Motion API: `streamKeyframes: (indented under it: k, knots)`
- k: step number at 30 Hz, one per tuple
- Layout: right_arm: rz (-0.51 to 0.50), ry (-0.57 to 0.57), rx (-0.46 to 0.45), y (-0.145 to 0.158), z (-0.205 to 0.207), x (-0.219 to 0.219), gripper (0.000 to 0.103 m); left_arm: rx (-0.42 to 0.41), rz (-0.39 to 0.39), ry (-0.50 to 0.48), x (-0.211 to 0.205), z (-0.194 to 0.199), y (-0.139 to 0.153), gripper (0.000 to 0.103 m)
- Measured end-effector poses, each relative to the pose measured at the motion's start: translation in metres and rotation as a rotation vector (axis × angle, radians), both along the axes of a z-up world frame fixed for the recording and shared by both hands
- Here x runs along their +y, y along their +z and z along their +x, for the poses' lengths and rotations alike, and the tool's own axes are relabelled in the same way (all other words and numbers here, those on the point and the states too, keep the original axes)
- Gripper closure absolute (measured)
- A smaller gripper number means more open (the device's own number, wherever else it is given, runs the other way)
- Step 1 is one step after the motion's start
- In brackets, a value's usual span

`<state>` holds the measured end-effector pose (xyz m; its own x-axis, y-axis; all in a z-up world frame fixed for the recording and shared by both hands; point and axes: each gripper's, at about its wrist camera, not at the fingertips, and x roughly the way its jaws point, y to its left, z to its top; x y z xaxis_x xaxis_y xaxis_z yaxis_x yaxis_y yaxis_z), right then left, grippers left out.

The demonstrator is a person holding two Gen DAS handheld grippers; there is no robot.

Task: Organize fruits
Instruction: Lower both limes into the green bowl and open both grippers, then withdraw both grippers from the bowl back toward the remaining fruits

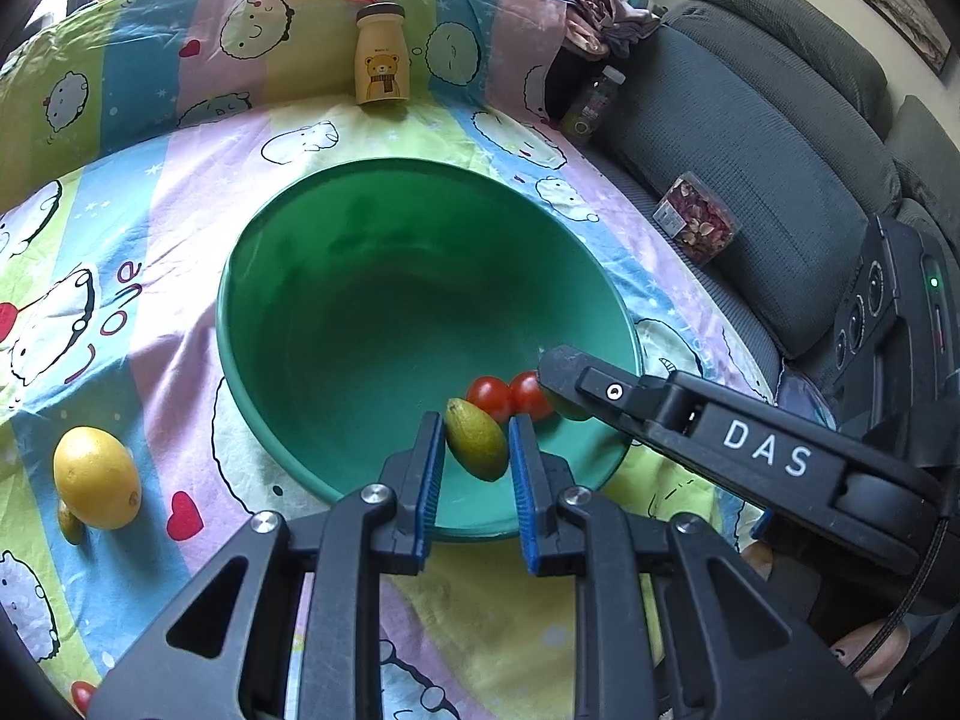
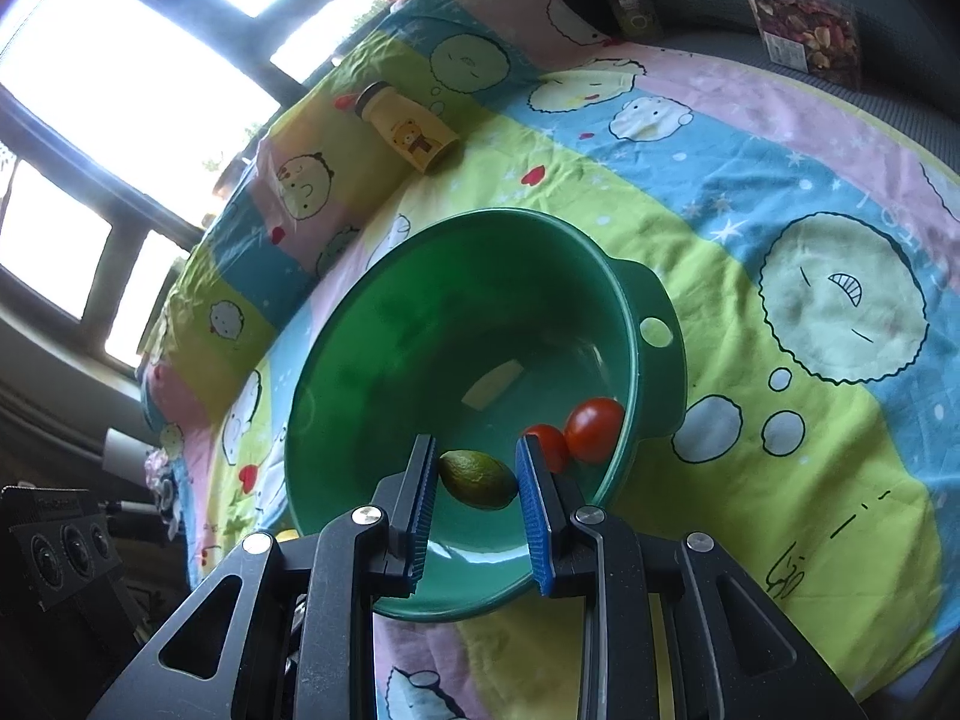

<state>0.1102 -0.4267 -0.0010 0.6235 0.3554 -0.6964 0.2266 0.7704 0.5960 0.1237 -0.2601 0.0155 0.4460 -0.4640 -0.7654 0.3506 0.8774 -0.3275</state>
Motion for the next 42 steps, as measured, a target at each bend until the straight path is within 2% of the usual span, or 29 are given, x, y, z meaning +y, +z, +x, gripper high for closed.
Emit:
streamKeyframes:
  k: [13,27,32,33,35,37,39,42]
  knots:
    - [-0.063,-0.001,0.023,-0.002,0.004,0.006,0.074,0.017,0.024,0.008,-0.002,0.004,-0.007,0.082]
    - [-0.064,0.003,0.035,-0.003,0.006,0.009,0.074,0.034,-0.005,0.019,0.005,0.007,-0.01,0.082]
    - [-0.076,-0.004,0.029,-0.002,0.006,0.009,0.074,-0.015,-0.029,0.016,0.011,-0.002,-0.001,0.057]
    - [-0.078,-0.006,0.025,-0.001,0.006,0.009,0.072,-0.027,-0.034,0.02,0.013,-0.005,0.002,0.055]
    - [-0.081,-0.007,0.01,0.002,0.004,0.01,0.066,-0.041,-0.043,0.034,0.02,-0.009,0.008,0.048]
    - [-0.085,-0.003,-0.017,0.006,0.002,0.013,0.052,-0.048,-0.055,0.048,0.029,-0.013,0.013,0.045]
    - [-0.092,0.002,-0.044,0.012,-0.001,0.016,0.042,-0.051,-0.071,0.067,0.042,-0.018,0.018,0.04]
    - [-0.091,0.014,-0.074,0.018,-0.004,0.022,0.039,-0.058,-0.094,0.114,0.066,-0.028,0.023,0.036]
